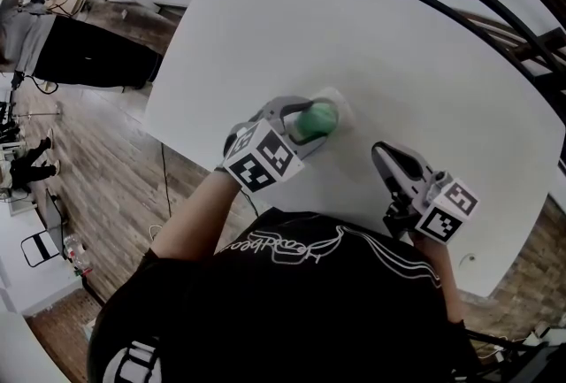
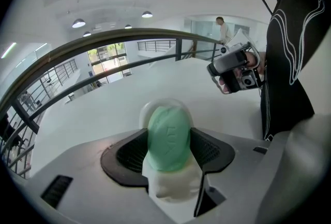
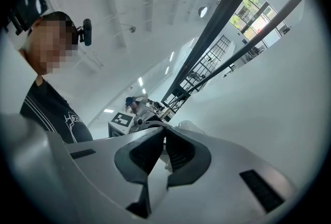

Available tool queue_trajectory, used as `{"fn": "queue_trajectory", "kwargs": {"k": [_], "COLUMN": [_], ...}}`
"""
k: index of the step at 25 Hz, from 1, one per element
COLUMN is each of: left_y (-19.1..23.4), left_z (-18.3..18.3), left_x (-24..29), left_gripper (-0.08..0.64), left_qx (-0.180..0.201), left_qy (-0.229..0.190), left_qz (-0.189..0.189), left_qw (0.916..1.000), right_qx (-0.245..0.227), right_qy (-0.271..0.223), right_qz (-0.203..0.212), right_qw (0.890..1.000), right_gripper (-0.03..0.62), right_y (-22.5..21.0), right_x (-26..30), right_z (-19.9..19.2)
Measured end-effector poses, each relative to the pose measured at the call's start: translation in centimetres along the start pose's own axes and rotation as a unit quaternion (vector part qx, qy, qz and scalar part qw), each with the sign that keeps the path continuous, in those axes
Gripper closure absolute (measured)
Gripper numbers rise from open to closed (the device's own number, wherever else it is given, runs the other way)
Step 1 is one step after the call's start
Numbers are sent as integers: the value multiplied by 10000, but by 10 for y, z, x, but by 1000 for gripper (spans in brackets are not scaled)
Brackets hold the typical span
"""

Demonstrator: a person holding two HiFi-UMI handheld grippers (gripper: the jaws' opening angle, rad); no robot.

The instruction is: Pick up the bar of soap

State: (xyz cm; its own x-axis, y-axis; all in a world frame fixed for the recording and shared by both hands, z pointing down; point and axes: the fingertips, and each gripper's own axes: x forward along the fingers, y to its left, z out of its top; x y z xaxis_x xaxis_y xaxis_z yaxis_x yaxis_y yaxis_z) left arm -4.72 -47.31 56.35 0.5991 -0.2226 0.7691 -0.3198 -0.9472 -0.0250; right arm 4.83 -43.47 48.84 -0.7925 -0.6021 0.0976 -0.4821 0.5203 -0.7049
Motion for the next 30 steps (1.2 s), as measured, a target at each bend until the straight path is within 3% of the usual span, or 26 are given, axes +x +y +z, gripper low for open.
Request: {"fn": "queue_trajectory", "kwargs": {"k": [6,21,30], "left_y": [5,25,26], "left_z": [-1,0,16], "left_x": [3,-7,-27], "left_gripper": [298,299,299], "left_qx": [-2,-192,-813], "left_qy": [58,-326,-1020], "left_qz": [57,602,755], "left_qw": [10000,9975,9886], "right_qx": [-2,-93,-285], "right_qy": [-42,-65,64], "right_qz": [-44,-19,115], "right_qw": [10000,9999,9995], "right_gripper": [574,574,574], "right_y": [-3,3,12], "right_x": [-1,-1,2], "right_z": [3,7,7]}}
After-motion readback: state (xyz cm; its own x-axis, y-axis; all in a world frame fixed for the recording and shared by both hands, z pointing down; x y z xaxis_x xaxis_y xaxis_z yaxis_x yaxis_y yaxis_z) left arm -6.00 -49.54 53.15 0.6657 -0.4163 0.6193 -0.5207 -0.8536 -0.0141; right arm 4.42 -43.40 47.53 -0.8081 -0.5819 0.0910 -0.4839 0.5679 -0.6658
